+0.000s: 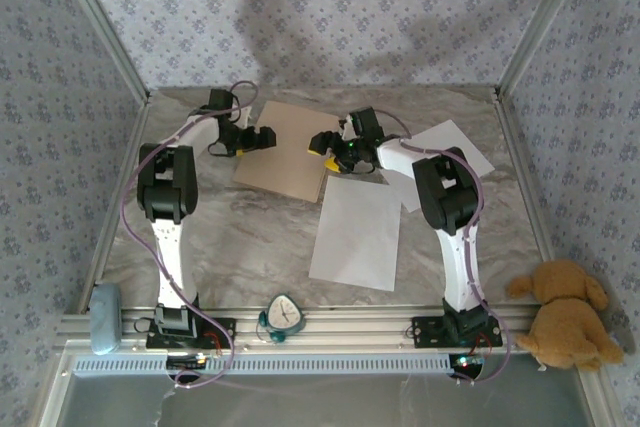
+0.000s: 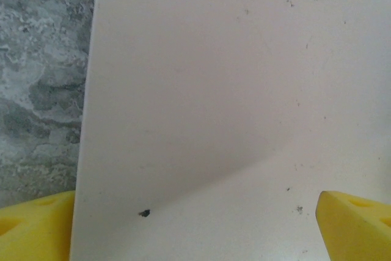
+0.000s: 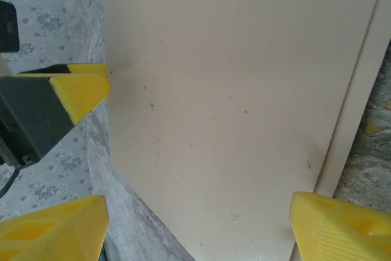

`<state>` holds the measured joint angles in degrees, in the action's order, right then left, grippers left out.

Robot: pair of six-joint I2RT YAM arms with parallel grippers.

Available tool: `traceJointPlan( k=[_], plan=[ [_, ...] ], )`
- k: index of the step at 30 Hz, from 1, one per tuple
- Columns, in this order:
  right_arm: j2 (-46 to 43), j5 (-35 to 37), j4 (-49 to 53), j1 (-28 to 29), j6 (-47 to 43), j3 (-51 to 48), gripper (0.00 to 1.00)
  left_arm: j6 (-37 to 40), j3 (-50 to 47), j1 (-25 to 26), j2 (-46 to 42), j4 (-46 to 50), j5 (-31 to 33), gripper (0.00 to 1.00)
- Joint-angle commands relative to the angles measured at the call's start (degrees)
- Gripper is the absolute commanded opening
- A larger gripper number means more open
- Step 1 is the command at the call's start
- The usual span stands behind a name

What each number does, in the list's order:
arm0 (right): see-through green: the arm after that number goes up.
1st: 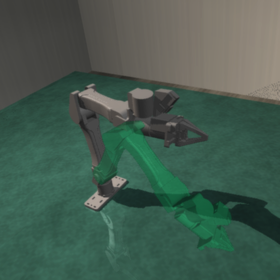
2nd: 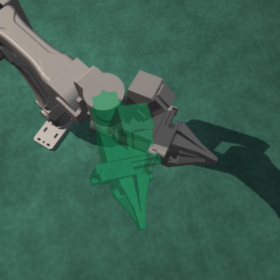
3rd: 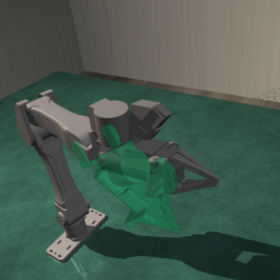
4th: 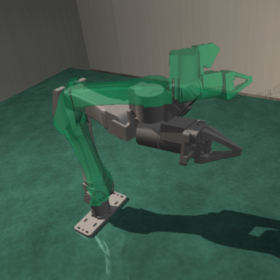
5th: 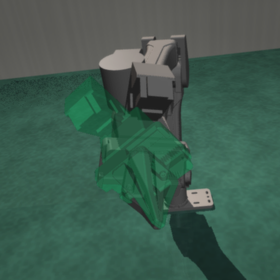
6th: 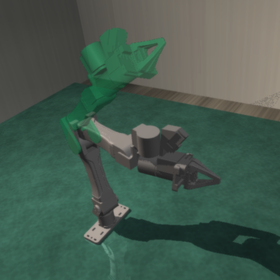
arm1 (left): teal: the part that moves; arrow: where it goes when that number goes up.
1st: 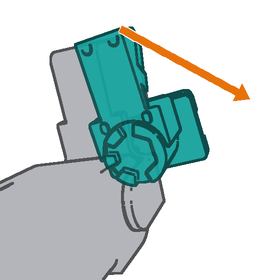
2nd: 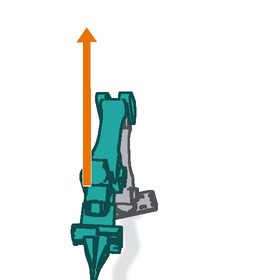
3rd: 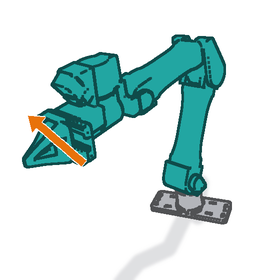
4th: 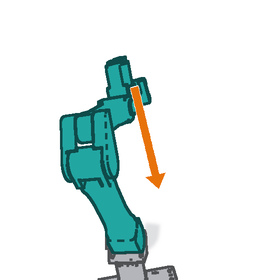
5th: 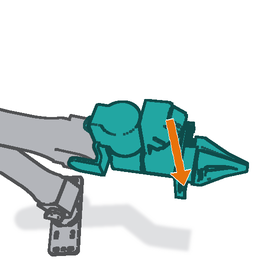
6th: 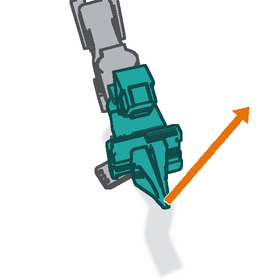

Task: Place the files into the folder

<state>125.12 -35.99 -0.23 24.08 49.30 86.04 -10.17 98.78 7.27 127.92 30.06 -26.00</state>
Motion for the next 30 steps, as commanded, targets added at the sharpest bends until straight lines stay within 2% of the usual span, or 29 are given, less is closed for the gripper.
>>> traceJointPlan(
  k=[1, 24, 30],
  plan=[
    [1.46, 2.41, 4.94, 0.09, -0.36, 2.55, 0.8, -0.97, -0.43, 0.42, -2.42, 0.15, -1.52, 0.96],
    [5.41, 4.44, 10.18, 1.23, -2.87, 7.44, 0.81, -0.38, 1.65, 0.7, -1.96, 2.76, -1.6, 0.96],
    [5.43, 6.14, 15.31, 2.19, -5.0, 10.61, 0.81, -0.42, 1.74, 0.91, -2.5, 3.73, -1.42, 0.9]
  ],
)
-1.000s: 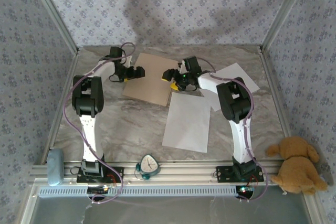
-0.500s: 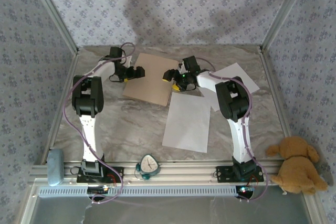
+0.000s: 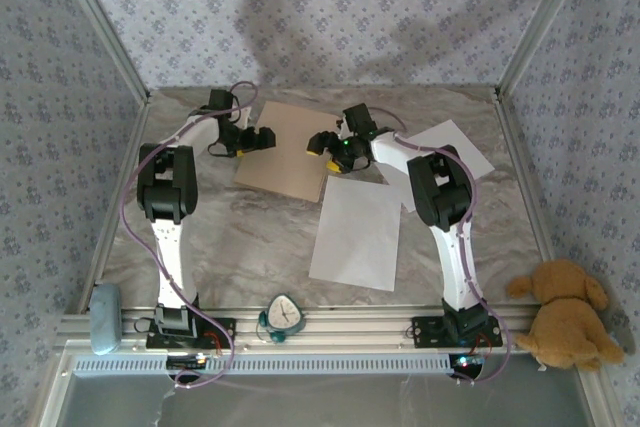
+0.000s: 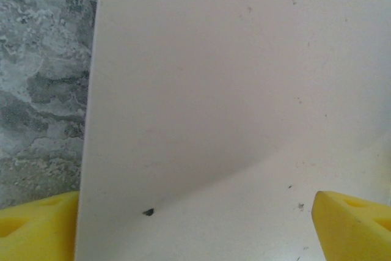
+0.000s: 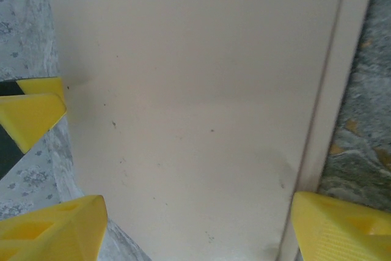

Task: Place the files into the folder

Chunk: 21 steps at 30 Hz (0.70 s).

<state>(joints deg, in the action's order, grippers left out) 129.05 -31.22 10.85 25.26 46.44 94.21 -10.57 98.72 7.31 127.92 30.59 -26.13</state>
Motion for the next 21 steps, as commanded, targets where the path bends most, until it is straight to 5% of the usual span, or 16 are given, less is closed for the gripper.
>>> traceJointPlan(
  k=[1, 21],
  plan=[
    [1.27, 1.99, 5.0, 1.25, -2.47, 2.79, 0.81, -0.07, 1.84, 0.91, -2.66, 3.54, -1.29, 0.89],
    [1.03, 10.53, 17.04, 2.25, -5.04, 6.38, 0.82, -0.88, -2.19, 0.86, -4.96, 3.17, -0.24, 0.89]
  ],
)
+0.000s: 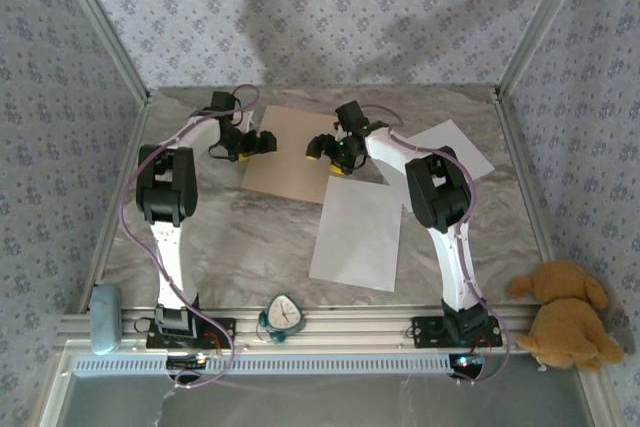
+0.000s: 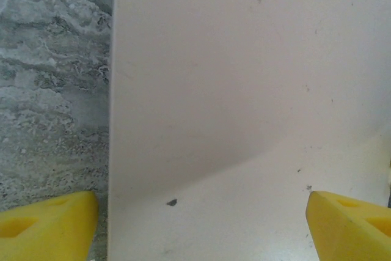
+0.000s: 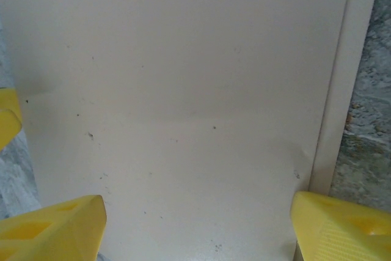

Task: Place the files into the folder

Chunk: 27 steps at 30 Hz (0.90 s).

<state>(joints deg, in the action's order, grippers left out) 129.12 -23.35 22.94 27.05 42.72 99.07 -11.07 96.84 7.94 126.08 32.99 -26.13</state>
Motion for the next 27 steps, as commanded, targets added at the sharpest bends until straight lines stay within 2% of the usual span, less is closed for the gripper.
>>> traceJointPlan(
  k=[1, 5, 21, 27],
  plan=[
    [0.85, 2.1, 4.65, 0.47, -1.2, 1.53, 0.82, -0.48, -0.3, 0.27, -3.17, 0.84, -0.24, 0.89],
    [0.54, 0.68, 3.76, 0.55, -0.83, 2.39, 0.82, -0.44, -0.72, 0.23, -3.21, 0.66, 0.03, 0.88],
    [2.42, 3.52, 6.56, 1.03, -1.41, 2.78, 0.83, -0.8, -1.43, 0.24, -3.21, 0.14, 0.03, 0.86],
    [2.93, 2.13, 4.41, 1.16, -1.15, 2.04, 0.83, -1.14, -1.35, 0.24, -2.95, -0.04, -0.58, 0.86]
  ],
)
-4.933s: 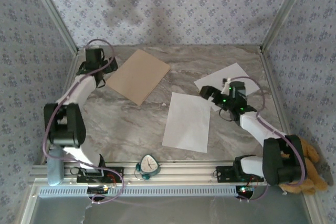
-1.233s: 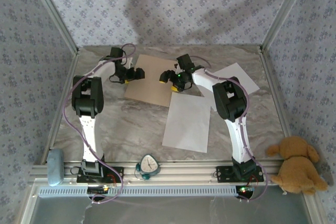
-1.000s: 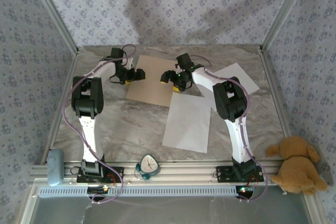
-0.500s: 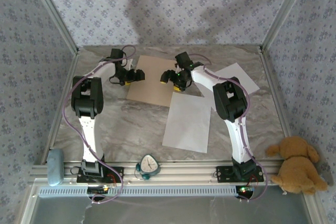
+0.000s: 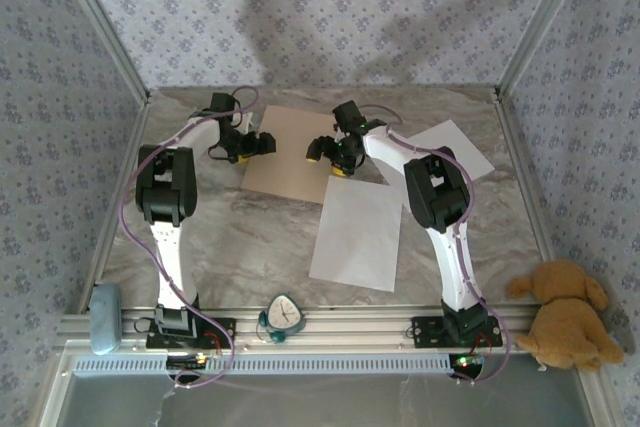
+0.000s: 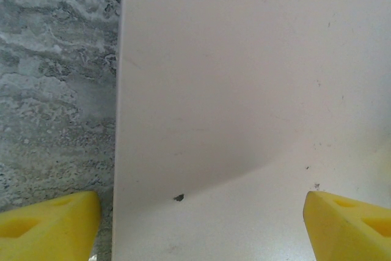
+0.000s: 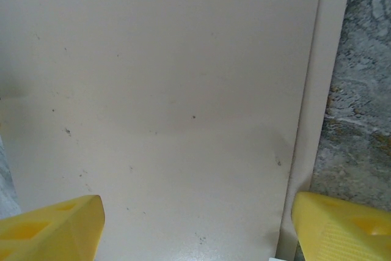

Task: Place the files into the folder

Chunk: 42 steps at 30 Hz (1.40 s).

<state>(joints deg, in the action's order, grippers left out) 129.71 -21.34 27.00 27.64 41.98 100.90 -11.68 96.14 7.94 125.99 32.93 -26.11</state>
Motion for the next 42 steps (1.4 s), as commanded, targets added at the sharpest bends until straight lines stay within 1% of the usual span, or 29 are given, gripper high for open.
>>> traceJointPlan(
  k=[1, 10, 20, 24, 35, 42],
  plan=[
    [2.34, -0.42, -0.63, 0.51, -0.4, 0.01, 0.83, -0.54, -0.66, 0.2, -2.78, -0.02, -0.71, 0.86],
    [1.55, -9.51, -7.12, 0.33, -0.89, -0.72, 0.83, -1.13, -1.53, 0.19, -3.27, 0.1, -1.75, 0.83],
    [-3.13, -14.98, -13.29, -0.02, 2.22, -2.01, 0.83, -2.36, -6.22, -1.3, -6.79, -1.35, -2.33, 0.83],
    [-4.54, -16.72, -16.02, 0.16, 4.48, -2.95, 0.82, -2.97, -9.13, -2.4, -8.75, -2.81, -3.89, 0.84],
    [-7.86, -16.87, -18.11, 1.77, 6.45, -5.07, 0.82, -2.98, -15.29, -2.63, -12.6, -5.2, -7.44, 0.84],
    [-10.88, -15.68, -19.21, 2.74, 6.84, -8.86, 0.82, -3.59, -18.85, -1.79, -15.21, -7.5, -9.77, 0.84]
  ],
)
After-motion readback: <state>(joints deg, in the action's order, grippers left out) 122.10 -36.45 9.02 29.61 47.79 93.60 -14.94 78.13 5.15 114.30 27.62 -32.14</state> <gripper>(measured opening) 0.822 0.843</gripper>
